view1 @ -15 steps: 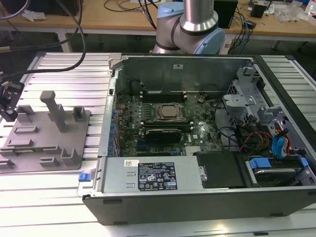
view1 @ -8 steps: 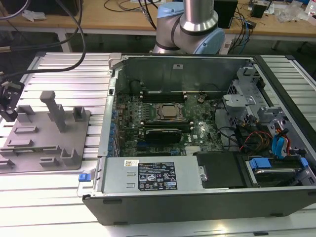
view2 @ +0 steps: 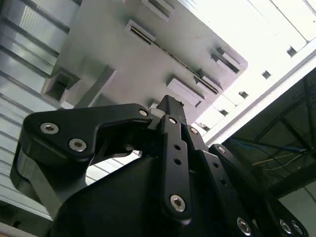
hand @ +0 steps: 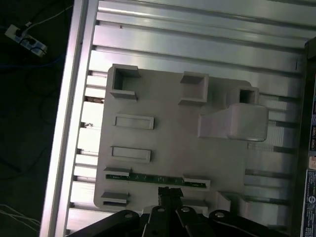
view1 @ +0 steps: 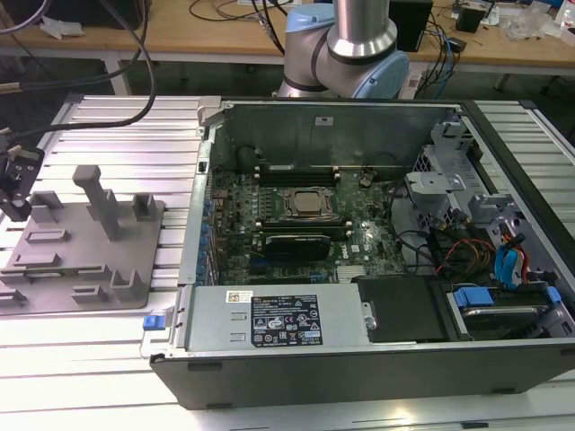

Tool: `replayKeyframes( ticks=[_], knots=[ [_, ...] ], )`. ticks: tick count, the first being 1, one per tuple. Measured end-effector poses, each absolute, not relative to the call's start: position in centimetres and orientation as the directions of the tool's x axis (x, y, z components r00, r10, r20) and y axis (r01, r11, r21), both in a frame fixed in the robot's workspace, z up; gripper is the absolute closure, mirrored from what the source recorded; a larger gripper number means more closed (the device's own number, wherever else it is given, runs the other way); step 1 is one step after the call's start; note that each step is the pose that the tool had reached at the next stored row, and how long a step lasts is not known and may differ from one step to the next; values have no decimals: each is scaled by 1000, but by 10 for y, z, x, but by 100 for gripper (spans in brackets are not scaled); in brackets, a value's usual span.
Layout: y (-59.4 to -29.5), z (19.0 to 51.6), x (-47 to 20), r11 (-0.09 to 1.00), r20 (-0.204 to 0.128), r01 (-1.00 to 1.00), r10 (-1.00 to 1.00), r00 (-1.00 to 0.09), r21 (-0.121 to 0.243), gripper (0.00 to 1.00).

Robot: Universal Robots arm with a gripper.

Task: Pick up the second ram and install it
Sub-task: 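Pick up the second ram and move it above second insertion slot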

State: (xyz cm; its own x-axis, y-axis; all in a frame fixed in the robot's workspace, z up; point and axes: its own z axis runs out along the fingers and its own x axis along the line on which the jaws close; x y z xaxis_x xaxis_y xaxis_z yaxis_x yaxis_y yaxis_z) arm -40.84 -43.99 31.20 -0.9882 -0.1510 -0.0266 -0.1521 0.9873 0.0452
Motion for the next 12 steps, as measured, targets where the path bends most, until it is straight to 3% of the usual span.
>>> replayKeyframes(
  ticks=[12],
  knots=[
    [-440,309,-408,834,-24,-550,-549,-835,38,92]
  ],
)
